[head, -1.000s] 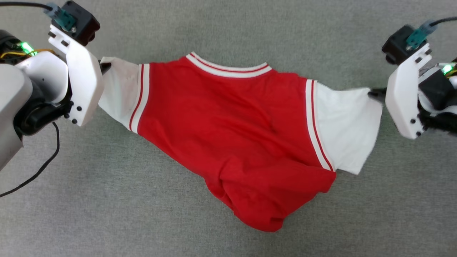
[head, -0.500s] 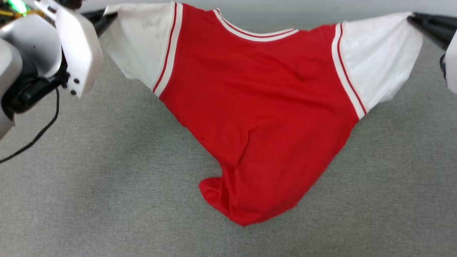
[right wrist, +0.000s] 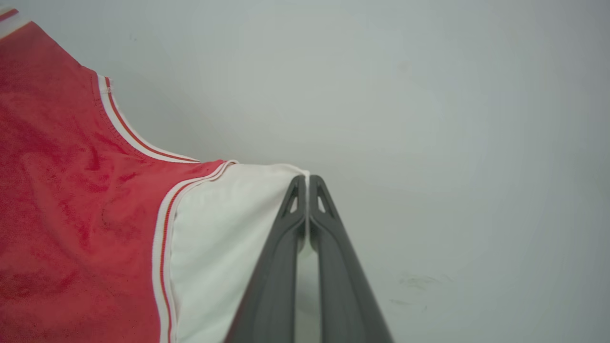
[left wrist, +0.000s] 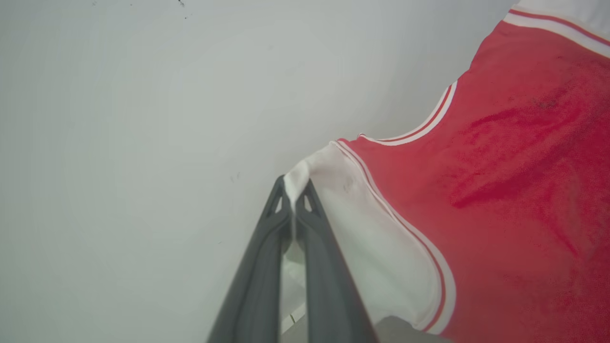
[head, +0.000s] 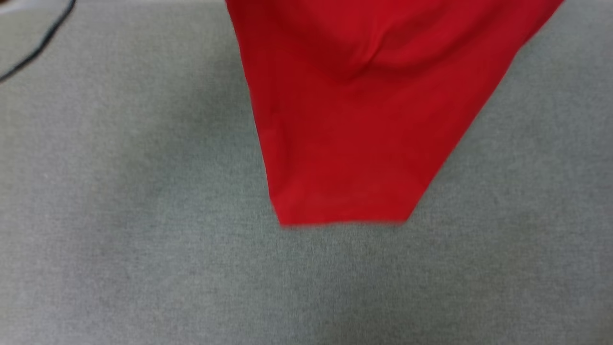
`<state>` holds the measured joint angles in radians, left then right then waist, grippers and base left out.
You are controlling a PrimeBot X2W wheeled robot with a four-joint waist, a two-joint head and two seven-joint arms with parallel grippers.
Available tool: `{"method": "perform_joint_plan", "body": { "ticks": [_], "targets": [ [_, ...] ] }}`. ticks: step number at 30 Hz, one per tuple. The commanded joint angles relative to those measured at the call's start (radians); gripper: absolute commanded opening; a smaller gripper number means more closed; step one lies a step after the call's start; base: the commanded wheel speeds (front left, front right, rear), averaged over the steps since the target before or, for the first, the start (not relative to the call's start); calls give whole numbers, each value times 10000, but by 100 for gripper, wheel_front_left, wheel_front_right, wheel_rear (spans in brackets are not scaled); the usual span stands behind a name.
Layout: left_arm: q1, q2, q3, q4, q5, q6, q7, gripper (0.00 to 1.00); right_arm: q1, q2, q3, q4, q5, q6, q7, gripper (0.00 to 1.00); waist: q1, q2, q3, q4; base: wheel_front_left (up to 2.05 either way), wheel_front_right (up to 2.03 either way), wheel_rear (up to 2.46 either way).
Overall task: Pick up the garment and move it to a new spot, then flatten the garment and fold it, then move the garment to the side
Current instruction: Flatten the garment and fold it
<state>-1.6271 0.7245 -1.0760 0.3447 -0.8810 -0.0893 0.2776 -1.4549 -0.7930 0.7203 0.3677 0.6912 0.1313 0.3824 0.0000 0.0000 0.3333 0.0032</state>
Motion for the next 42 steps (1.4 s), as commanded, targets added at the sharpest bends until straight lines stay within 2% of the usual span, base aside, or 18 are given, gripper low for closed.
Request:
{"method": "perform_joint_plan", "body": {
  "ticks": [1,9,12,20,29,30,36,41,42],
  "targets": [
    [-553,-264,196,339,144,-34,-217,0,-625,363,-233,268,-463,-12,-26,0,0,0,709,-14,0,0,0],
    [-2749,-1173,1016,1701,642,42,-1440,0,-3099,1318,-1183,1211,-2020,-12,-453,0,0,0,1900,-46,0,0,0],
    [-3342,-1327,1207,2091,817,59,-1835,0,-3919,1686,-1508,1614,-2477,-12,-723,0,0,0,2165,-73,0,0,0],
    [-4249,-1737,1195,3433,987,-203,-2495,0,-5081,2511,-1238,2952,-3077,-12,-1403,0,0,0,2674,0,0,0,0],
    [-3078,-1941,752,4321,581,-372,-3156,0,-3783,2826,-205,3798,-2577,-12,-2241,0,0,0,2618,-29,0,0,0],
    [-2183,-1898,467,4559,409,-378,-3474,0,-2943,3026,256,4037,-2201,-12,-2582,0,0,0,2372,-63,0,0,0],
    [-172,-1600,4,4480,-123,-390,-4190,0,-1106,3286,1346,3991,-1277,-12,-3146,0,0,0,1739,-160,0,0,0],
    [1717,-1229,-142,4234,-657,-393,-4739,0,553,3207,1990,3604,-345,-12,-3460,0,0,0,1149,-249,0,0,0],
    [3050,-1067,-274,4073,-904,-274,-4964,0,1618,3006,2299,3391,95,-13,-3715,0,0,0,723,-292,0,0,0]
  ]
}}
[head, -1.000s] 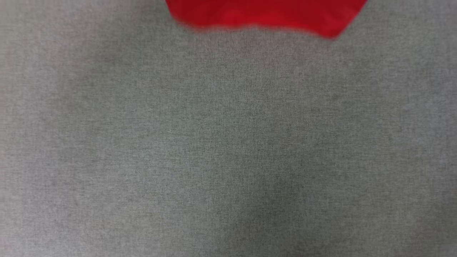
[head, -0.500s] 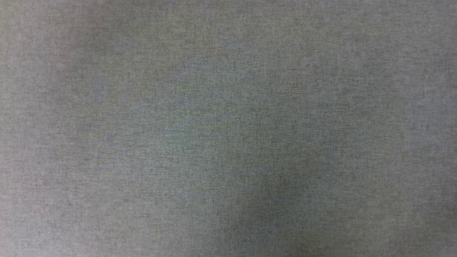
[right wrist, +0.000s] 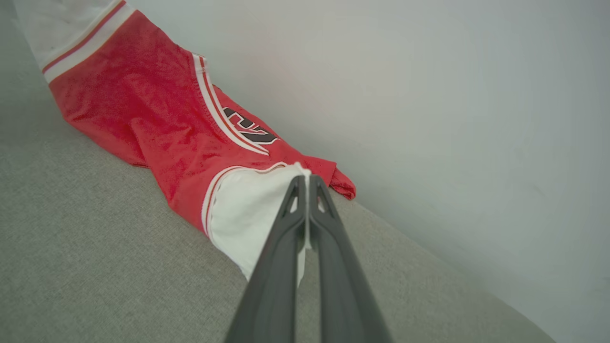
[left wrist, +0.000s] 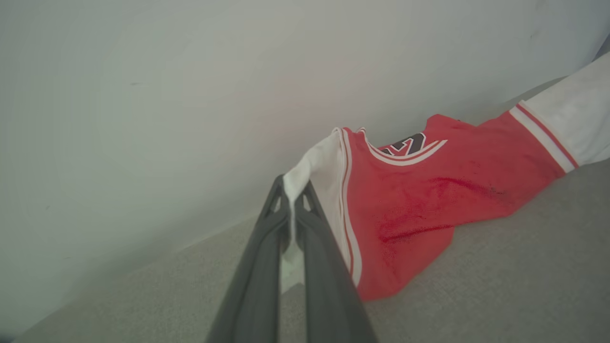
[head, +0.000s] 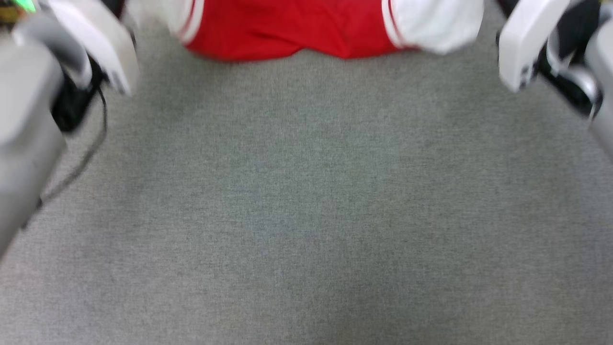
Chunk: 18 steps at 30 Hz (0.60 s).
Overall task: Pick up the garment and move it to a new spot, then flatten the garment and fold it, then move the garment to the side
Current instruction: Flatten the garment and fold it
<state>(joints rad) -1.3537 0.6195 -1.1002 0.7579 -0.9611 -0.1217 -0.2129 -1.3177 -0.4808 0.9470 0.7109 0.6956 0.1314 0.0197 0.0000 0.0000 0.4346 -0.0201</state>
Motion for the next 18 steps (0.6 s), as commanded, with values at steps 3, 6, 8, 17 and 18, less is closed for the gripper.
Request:
{"method": "perform_joint_plan", "body": {
  "ticks": [3,6,8,17,18],
  "targets": [
    [1561,288,-61,-405,-368,272,-237,0,1202,-384,439,-297,448,-14,-310,0,0,0,-703,-120,0,0,0],
    [2906,452,-212,-883,-583,526,-319,0,2150,-728,823,-514,786,-14,-527,0,0,0,-1170,-185,0,0,0],
    [3729,636,-369,-1193,-682,716,-355,0,2806,-951,1018,-631,1016,-14,-687,0,0,0,-1518,-224,0,0,0],
    [6827,1663,-588,-2430,-1673,1561,-369,0,5578,-2152,1346,-1424,1779,-14,-902,0,0,0,-2708,-374,0,0,0],
    [7090,1803,-566,-2604,-1778,1668,-379,0,5865,-2312,1269,-1524,1871,-14,-935,0,0,0,-2808,-357,0,0,0]
  ]
}}
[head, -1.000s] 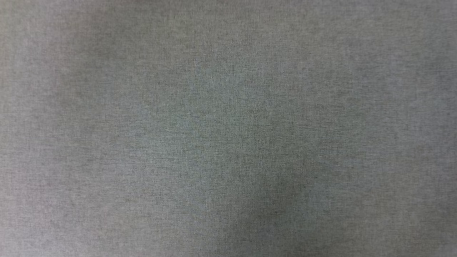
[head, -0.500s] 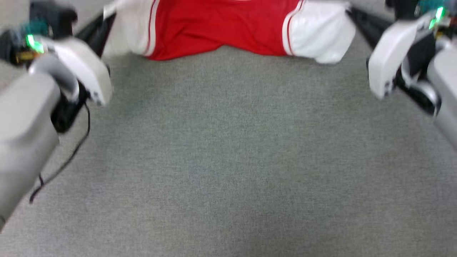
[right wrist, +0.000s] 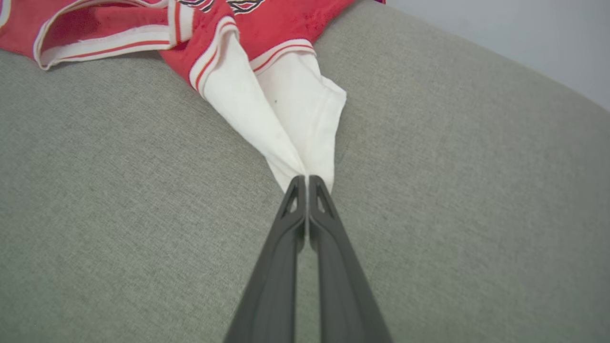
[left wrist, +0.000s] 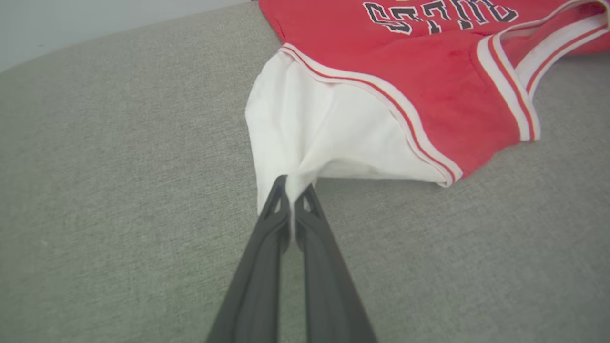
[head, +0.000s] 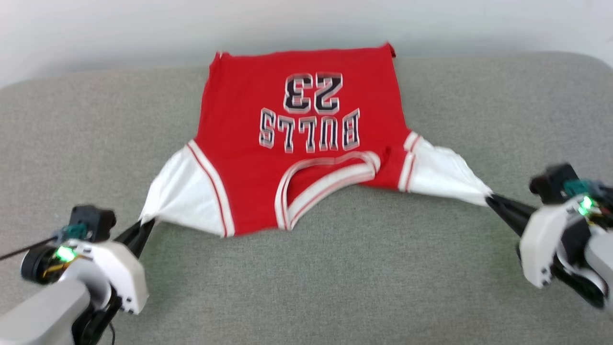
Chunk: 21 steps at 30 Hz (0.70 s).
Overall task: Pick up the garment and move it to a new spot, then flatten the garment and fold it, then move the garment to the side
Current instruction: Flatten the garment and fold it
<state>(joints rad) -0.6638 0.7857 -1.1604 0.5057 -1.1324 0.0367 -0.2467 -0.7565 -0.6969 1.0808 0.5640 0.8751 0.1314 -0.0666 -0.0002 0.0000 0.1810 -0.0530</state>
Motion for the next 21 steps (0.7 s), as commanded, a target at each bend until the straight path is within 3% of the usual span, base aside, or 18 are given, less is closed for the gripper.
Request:
{"method": "perform_joint_plan", "body": {
  "ticks": [1,12,21],
  "targets": [
    [471,282,64,-243,-182,189,-58,0,541,-290,-148,-148,144,-14,-129,0,2,0,-392,-24,0,0,0],
    [3232,1933,8,-2629,-1229,1554,-121,0,3924,-1917,-1028,-1904,655,-16,152,0,2,0,-1222,-8,0,0,0],
    [4499,2363,295,-4026,-1610,2377,-183,0,6799,-2252,-2527,-3128,460,-16,679,0,2,0,-1218,185,0,0,0]
  ]
}}
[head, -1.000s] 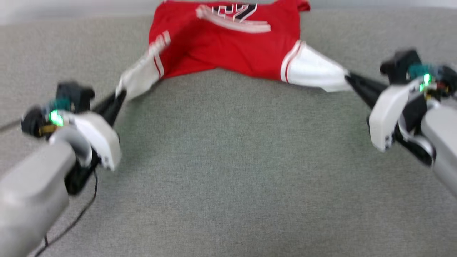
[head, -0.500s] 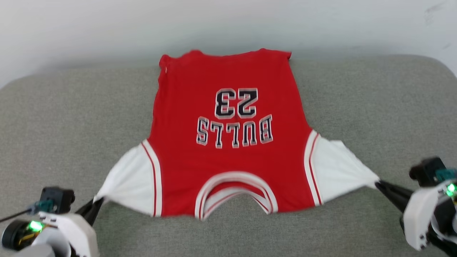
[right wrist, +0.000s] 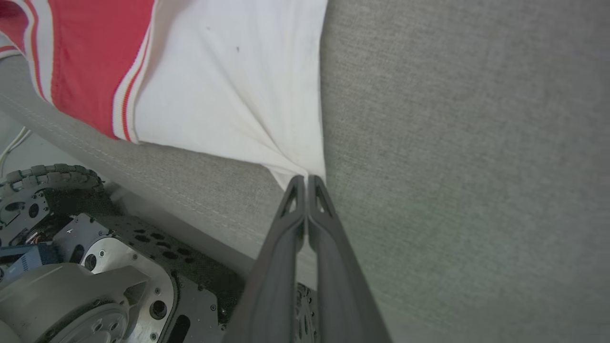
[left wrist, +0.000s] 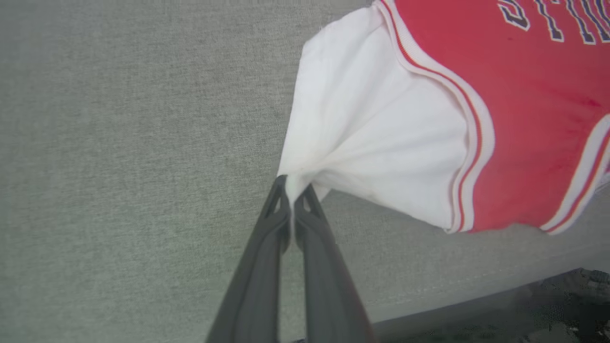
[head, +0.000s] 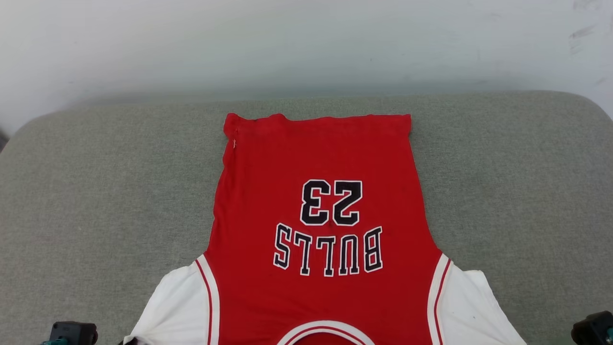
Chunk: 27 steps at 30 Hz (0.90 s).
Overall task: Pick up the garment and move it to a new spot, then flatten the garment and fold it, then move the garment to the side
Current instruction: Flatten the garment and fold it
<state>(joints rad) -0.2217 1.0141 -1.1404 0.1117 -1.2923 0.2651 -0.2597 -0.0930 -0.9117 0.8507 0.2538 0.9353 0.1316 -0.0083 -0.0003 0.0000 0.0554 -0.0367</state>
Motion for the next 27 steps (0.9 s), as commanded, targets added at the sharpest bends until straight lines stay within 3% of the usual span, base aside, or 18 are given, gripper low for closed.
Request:
{"method": "perform_joint_plan", "body": {
  "ticks": [1,3,4,5,6,7,13,17,20,21,22,27],
  "targets": [
    [96,99,121,-190,62,123,-57,0,315,-89,-395,-109,-309,-16,268,0,3,0,68,52,0,0,0],
    [-32,143,126,-379,291,252,-60,0,435,31,-931,-289,-522,-18,543,5,3,0,129,136,0,0,0],
    [-113,130,154,-490,353,300,-61,0,471,110,-1208,-414,-623,-16,734,21,3,0,164,160,0,0,0],
    [-193,108,188,-592,423,348,-61,0,542,139,-1441,-553,-701,-16,988,38,3,0,210,198,0,0,0],
    [-266,100,183,-690,495,375,-33,0,533,129,-1735,-785,-833,-16,1149,92,3,0,253,236,0,0,0],
    [-349,98,186,-772,574,407,-12,0,478,106,-2098,-970,-900,-18,1300,100,3,0,306,269,0,0,0],
    [-796,-63,253,-1211,945,723,80,0,-327,19,-4733,-2422,-1416,-15,2062,100,3,0,770,611,0,0,0],
    [-1169,-87,316,-1450,1257,799,110,0,-1674,148,-6085,-3375,-1983,-15,2990,100,3,0,1414,881,0,0,0],
    [-1419,-140,330,-1529,1458,750,138,0,-2660,397,-6486,-3547,-2034,-15,3608,100,3,0,1792,1071,0,0,0],
    [-1687,-190,365,-1575,1683,724,148,0,-3793,590,-6586,-3459,-2146,-15,4329,100,3,0,2196,1269,0,0,0],
    [-1687,-190,365,-1575,1683,724,148,0,-3793,590,-6586,-3459,-2146,-15,4329,100,3,0,2196,1269,0,0,0],
    [-2417,-361,411,-1721,2241,634,224,0,-6601,1138,-6095,-2619,-2447,-15,6625,100,3,0,3276,1816,0,0,0]
  ]
}}
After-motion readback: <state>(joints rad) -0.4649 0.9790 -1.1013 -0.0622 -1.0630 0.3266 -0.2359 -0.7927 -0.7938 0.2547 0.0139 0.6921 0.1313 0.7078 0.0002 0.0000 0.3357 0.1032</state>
